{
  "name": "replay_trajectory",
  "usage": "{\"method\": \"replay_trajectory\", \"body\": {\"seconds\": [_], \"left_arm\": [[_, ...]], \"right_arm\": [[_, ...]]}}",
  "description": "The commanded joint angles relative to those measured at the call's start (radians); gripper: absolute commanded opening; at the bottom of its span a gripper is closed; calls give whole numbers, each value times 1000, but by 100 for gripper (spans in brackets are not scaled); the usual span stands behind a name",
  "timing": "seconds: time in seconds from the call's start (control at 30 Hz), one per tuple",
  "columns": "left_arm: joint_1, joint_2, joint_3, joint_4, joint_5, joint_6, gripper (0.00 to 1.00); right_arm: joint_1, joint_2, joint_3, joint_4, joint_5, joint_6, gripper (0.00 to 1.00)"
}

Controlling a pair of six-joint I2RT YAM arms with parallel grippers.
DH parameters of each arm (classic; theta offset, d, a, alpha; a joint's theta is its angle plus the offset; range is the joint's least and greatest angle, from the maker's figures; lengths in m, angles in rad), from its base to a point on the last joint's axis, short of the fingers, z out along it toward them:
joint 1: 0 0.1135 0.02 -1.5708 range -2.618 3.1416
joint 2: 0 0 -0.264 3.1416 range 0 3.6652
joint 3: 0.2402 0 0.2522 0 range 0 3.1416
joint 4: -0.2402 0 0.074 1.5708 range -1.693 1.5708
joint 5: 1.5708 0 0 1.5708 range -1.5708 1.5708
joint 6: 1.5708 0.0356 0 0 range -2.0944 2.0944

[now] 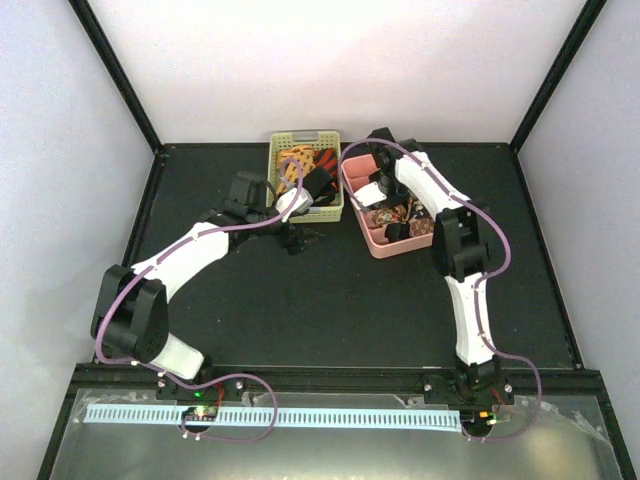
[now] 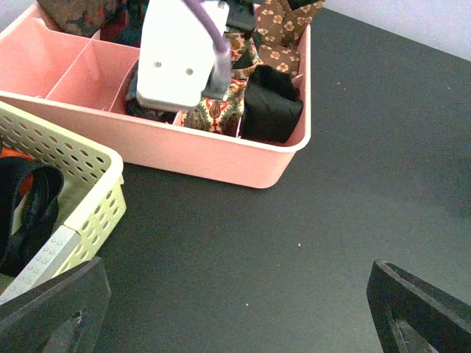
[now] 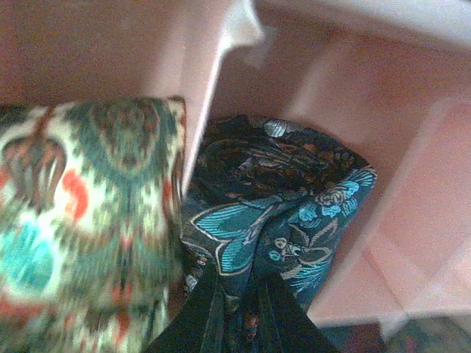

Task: Roll the ties
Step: Place the tie in the storage box.

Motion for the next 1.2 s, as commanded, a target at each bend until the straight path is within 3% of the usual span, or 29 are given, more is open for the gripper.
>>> {"method": "replay_trajectory", "body": {"seconds": [0.0,0.27,0.5,0.67,0.93,1.17], "left_arm": [[12,12,-1,17,37,-18,99],[17,18,2,12,46,-19,99],[20,7,12,2,45,-4,99],[22,-6,41,-21,27,12,99],[27,-48,72,-43,-53,12,99],[47,-130,107,-30,-215,-49,99]], "right_arm": [[10,104,-8,-34,12,-16,2],[13,148,42,-41,39,22,2],[12,70,21,4,48,76,22],[12,-26,-46,44,67,73,46],[13,-164,-83,85,68,71,57],[16,-302,-97,135,53,154,76]]}}
